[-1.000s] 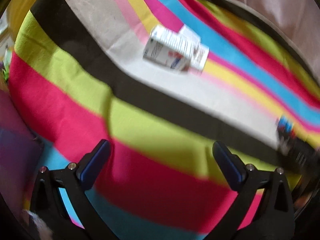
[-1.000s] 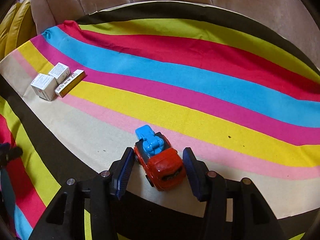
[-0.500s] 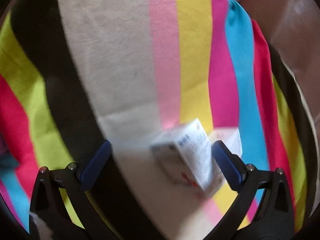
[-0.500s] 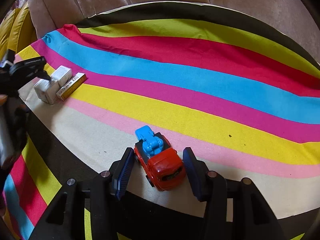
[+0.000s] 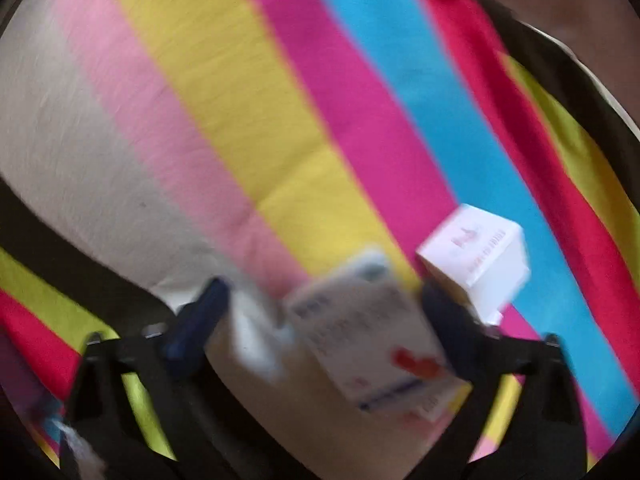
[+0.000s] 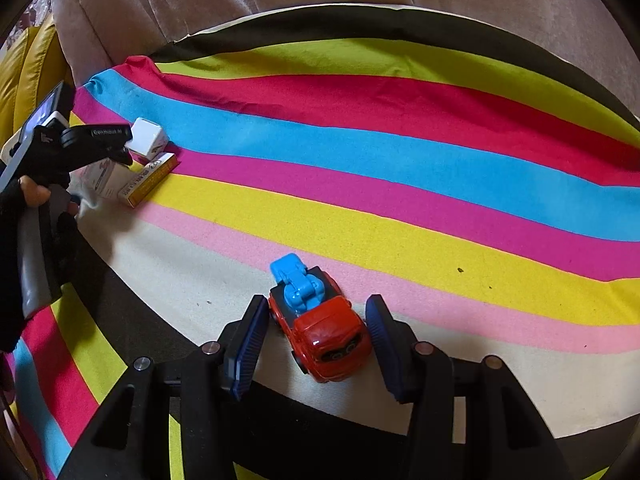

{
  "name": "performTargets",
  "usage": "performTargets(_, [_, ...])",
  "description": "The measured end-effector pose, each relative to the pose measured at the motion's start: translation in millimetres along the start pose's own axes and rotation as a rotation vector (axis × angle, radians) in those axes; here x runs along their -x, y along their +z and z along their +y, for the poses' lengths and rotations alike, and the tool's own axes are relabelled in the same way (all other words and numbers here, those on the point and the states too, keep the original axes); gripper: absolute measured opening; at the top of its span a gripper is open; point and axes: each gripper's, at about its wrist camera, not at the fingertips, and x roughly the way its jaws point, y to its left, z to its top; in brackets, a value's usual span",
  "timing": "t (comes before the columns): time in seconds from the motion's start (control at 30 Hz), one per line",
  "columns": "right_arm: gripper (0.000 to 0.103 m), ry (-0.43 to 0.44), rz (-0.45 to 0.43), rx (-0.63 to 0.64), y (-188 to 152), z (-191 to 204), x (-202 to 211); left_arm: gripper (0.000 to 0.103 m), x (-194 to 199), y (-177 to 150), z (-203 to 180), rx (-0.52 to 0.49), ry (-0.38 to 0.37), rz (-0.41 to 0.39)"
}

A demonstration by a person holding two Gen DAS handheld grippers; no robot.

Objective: Organize rigid objects
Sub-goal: 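Lift and regrip the medicine box with the left tool while the right tool holds the truck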

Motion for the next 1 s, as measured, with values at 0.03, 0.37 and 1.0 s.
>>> performTargets(0.03, [0.051,-0.001,0.0,-0.001,0,0,0,0.065,7,-3,-2,-0.018,-0.028,0.004])
performTargets(0.37, [0.051,0.005,-0.001,-0.011,0,1,2,0.059,92,-82,8,-0.453,-0.199,0.069])
performTargets(1.0, [0.051,0.004,-0.005,-0.026,-1,1,3,0.073,72,-107,4,-0.522,-0.337,0.062])
